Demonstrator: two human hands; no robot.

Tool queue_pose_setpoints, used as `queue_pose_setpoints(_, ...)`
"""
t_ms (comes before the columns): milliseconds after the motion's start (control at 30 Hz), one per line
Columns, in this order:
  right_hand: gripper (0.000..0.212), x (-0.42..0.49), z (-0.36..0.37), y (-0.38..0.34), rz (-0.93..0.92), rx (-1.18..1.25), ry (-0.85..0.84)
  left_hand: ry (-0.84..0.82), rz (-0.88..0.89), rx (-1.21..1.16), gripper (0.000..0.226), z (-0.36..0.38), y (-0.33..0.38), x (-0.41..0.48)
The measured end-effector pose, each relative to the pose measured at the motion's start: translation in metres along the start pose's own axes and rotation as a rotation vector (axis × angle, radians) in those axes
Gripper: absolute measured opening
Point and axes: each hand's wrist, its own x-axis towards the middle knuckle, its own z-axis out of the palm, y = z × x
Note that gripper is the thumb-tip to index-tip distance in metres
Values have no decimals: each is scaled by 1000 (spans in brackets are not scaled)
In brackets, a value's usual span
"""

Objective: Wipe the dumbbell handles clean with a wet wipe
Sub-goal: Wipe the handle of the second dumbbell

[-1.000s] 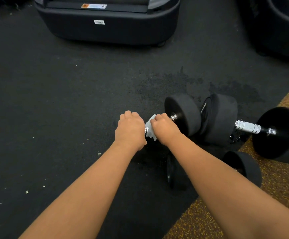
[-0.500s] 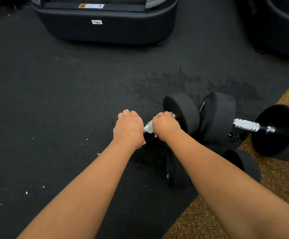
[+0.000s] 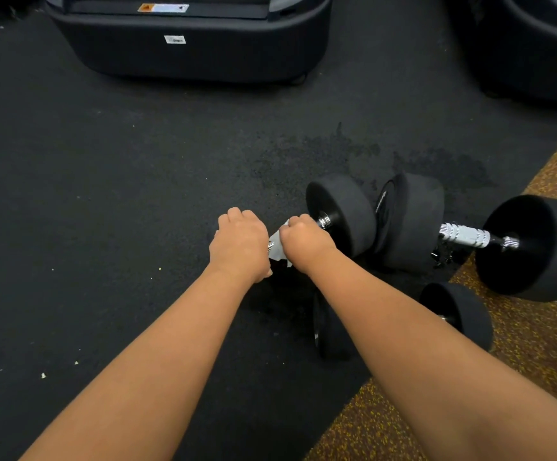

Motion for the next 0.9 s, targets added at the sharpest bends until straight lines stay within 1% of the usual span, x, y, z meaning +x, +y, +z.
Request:
queue_pose_setpoints(100,39,-1,0,-9,-6,-2,-2,-15,-9,19,92,-2,2,0)
queue_pose_setpoints(200,35,1,0,-10,-119,-2,-1,-38,-18,34,94,-3,4,1)
queue_pose_setpoints(300,41,5,-2,-4,-181,0,-36,-50,-21,54,96,-6,4,2)
queue_pose_setpoints(533,42,13,7,13,-17,-64,-36,-26,-11,81,98,-5,3,2)
queue_pose_setpoints(667,40,13,10,10,34,-22,-45,-10,-2,66,97,-6,1,2)
queue_pose_setpoints(800,40,14,8,8,-6,-23,-98,-9,-7,53,96,-5,2,2)
queue_pose_setpoints(900,45,13,9,4,-90,-15,-109,-14,-15,28,95,-3,2,2)
